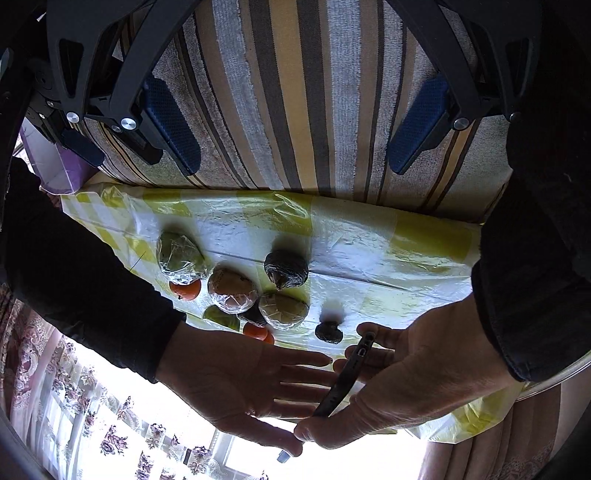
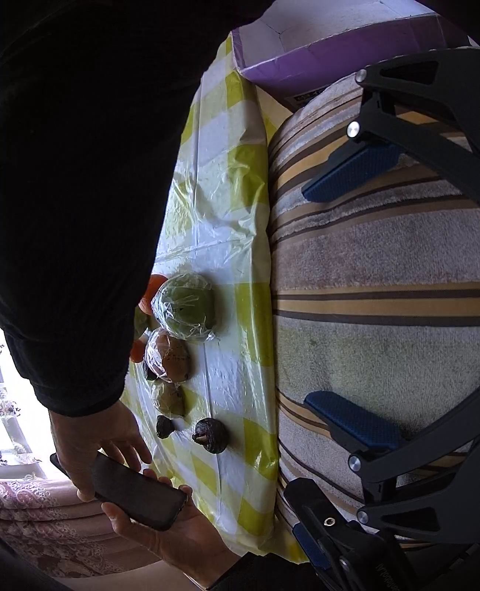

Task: Organize fruits

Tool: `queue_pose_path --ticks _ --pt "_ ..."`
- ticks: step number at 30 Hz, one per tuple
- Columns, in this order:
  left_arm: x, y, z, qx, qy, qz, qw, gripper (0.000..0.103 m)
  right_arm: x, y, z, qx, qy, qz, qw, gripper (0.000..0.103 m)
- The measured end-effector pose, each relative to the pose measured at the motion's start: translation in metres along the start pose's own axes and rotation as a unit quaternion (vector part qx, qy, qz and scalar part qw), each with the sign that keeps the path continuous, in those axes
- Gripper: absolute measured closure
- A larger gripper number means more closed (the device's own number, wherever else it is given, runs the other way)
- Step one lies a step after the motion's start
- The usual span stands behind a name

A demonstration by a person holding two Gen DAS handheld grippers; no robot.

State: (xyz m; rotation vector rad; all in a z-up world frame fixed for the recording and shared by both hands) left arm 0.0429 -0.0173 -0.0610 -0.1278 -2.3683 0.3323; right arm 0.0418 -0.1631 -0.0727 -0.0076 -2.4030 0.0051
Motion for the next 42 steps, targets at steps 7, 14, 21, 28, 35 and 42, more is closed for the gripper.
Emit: queue_pose_path --ticks 7,14,21,28,35,42 --pt "-0.0025 0.0002 -0.0002 0.006 0.002 0.000 1.0000 0.005 -0.0017 -0.0019 -0.0012 0.000 0.000 -0.003 1.000 0.001" --pt "-0.0019 0.0017 0.0006 0.011 0.003 0.002 0.9999 0.005 -0.0014 -0.0021 -0.0005 0.000 -0.001 -0.004 1.000 0.001" --pt "-0.0015 0.0045 0.0016 0.017 0.002 0.006 0.9998 0.005 0.0002 -0.0028 0.0006 0.002 -0.001 -0.003 1.000 0.001" --pt "-0.0004 0.0065 0.0023 0.021 0.001 0.010 0.9997 0.005 0.0030 -0.0073 0.0009 0.002 0.000 -0.004 1.000 0.001" --pt "-0.0001 0.0057 0.0030 0.026 0.001 0.016 0.9996 0.005 -0.0005 -0.0064 -0.0028 0.002 0.002 -0.005 1.000 0.001" --pt "0.0011 0.0075 0.0038 0.033 -0.001 0.020 0.9992 0.005 -0.0005 -0.0043 -0.0031 0.002 0.001 -0.006 1.000 0.001"
Point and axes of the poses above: each gripper's, at about its wrist camera, not at the fingertips, and x roughly against the way its jaws point, y to its left, z to its underside, the point moved 9 cm from there along -x, roughly the way its jaws point, and after that the axes turned 2 degrees about z, right-handed, at the moved point
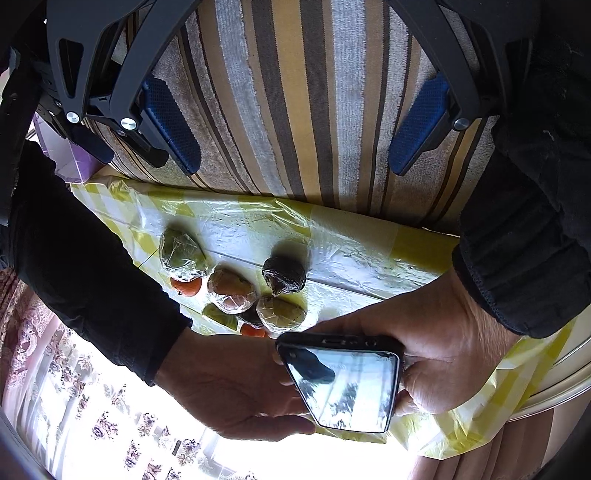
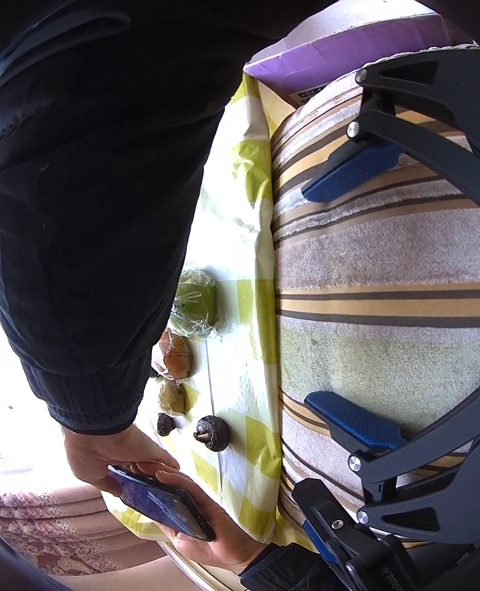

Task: Organize fruits

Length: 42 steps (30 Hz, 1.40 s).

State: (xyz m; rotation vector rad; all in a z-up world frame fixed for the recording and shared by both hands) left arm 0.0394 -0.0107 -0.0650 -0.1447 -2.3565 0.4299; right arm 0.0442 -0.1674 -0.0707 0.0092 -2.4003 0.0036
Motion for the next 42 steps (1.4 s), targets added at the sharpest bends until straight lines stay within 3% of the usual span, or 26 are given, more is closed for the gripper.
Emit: queue_pose_path --ticks 42 --pt "0.0035 0.0016 0.0000 0.012 -0.006 0.012 0.9998 0.005 -0.0002 0.0045 0.0000 -0.001 0.000 -0.003 1.000 0.001"
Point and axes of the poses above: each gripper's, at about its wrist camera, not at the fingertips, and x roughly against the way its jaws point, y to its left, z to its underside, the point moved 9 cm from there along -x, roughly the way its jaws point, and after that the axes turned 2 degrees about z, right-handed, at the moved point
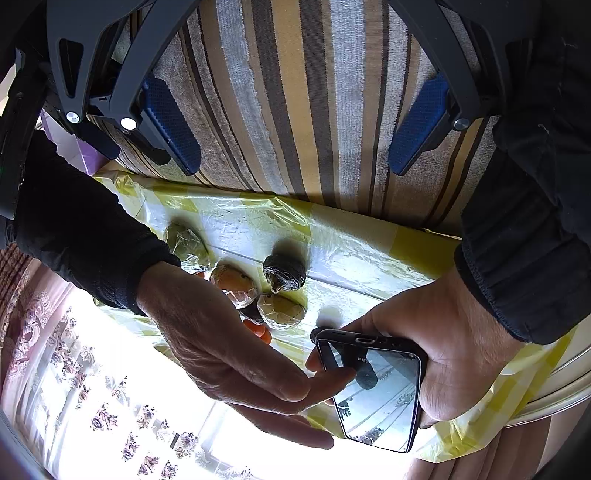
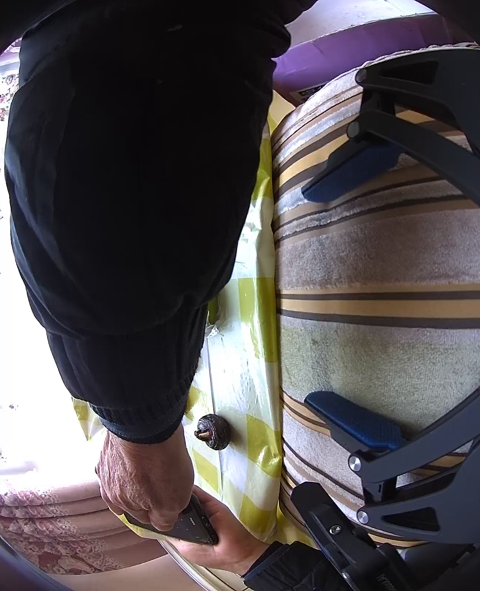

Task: Organize fruits

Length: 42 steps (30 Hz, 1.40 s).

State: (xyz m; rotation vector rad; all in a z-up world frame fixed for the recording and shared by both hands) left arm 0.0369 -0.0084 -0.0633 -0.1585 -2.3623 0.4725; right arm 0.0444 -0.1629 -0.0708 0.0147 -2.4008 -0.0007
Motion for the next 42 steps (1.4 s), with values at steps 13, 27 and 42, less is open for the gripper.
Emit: queue_pose_path --ticks 13,27,42 --pt "0.0006 -0.0003 -0.0002 0.001 -0.001 0.001 1.0000 0.005 0.0000 0.0001 0.0000 0.000 0.000 0.000 1.000 0.001" --pt "0.0017 0.0002 -0.0007 0.005 -0.002 0.005 1.0000 0.005 0.0000 0.0001 0.0000 0.000 0.000 0.000 1.000 0.001" --pt "0.0056 -0.0011 -0.0049 0.015 -0.016 0.028 0.9994 0.005 -0.0028 0.0008 -0.0003 -0.004 0.002 -0.003 1.000 0.001"
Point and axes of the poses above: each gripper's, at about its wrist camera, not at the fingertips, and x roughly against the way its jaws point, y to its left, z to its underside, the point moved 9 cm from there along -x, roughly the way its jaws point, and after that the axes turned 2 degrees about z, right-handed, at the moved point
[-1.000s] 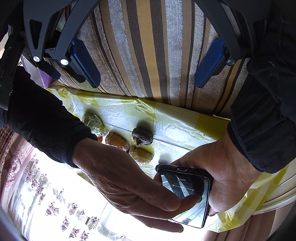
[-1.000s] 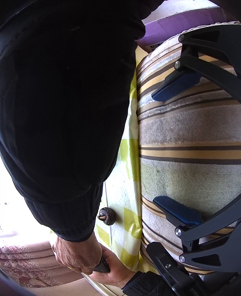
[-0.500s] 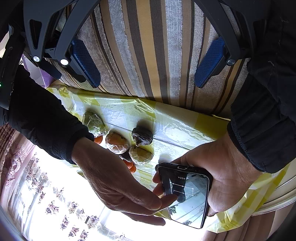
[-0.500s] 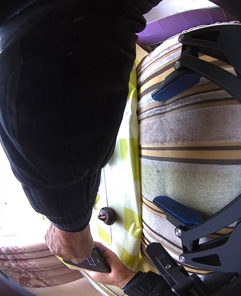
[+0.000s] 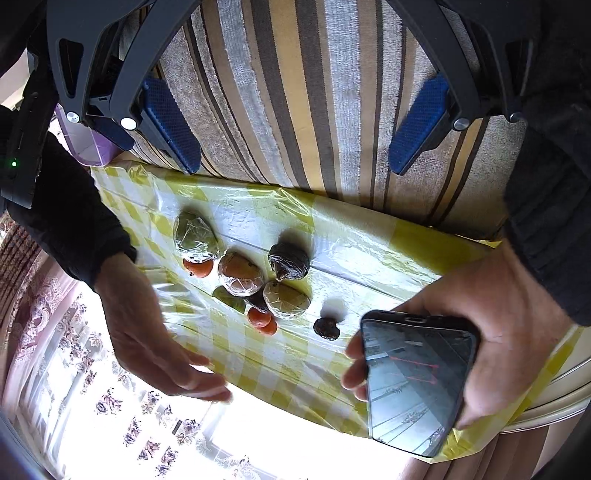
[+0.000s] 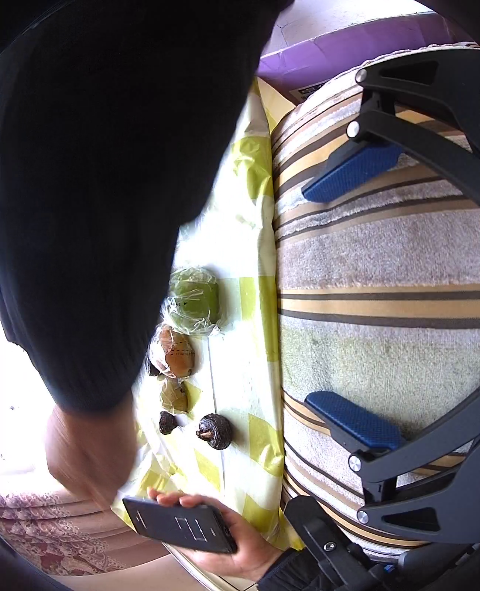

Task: Organize fruits

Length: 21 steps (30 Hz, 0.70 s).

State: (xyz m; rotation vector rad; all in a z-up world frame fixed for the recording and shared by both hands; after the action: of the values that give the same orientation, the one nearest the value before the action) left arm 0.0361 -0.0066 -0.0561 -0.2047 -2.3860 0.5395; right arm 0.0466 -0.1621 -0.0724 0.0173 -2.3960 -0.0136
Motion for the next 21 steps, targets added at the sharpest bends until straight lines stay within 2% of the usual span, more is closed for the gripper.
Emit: queue_pose_path --ticks 21 --pt "0.013 0.011 0.005 0.022 -0.016 0.038 0.9989 0.005 0.004 0.009 0.002 0.009 0.003 0.001 1.000 0.001"
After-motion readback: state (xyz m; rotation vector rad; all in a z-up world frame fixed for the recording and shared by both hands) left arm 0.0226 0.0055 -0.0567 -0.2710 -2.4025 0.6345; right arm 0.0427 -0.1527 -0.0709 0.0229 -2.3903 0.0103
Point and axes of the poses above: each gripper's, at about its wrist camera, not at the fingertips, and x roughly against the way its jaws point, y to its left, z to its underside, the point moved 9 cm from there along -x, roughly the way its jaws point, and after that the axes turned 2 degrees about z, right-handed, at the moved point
